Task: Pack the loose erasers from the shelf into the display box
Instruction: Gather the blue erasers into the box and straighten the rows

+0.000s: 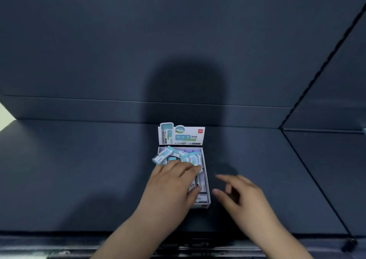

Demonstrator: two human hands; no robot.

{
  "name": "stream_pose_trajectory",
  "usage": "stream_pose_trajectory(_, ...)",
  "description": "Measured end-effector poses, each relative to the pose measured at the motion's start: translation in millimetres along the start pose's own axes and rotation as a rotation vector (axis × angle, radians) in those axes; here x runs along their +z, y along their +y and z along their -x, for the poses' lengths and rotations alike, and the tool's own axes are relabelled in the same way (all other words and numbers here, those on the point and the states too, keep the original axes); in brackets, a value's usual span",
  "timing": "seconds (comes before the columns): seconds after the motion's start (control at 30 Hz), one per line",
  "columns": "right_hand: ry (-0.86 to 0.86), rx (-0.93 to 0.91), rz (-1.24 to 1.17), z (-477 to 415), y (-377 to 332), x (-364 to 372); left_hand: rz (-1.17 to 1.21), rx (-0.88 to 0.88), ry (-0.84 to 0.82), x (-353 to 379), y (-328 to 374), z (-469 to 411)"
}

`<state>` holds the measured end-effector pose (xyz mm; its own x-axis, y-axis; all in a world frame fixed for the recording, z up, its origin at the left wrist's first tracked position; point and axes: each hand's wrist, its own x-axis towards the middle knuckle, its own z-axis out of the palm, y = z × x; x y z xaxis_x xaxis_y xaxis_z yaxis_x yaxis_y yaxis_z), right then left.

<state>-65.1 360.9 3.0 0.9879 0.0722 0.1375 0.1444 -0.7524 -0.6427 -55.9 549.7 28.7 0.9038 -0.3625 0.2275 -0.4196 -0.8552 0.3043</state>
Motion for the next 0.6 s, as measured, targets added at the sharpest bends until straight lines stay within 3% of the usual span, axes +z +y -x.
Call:
stream_pose_trajectory(0.17, 0.094, -0.064, -0.048, 16.2, 2.0, -2.5, 0.007, 0.180, 0.095, 13.5, 21.4, 2.7)
stream_pose_trajectory(0.3, 0.205, -0.054, -0.059, 29.0, 7.0, -10.9, -0.047, 0.229, 0.067, 23.2, 37.9, -4.0)
stream_pose_trajectory(0.6, 0.249, 0.157, -0.002, 81.9, 62.1, -86.8, -0.046, 0.388, 0.031, 47.8, 119.4, -33.2)
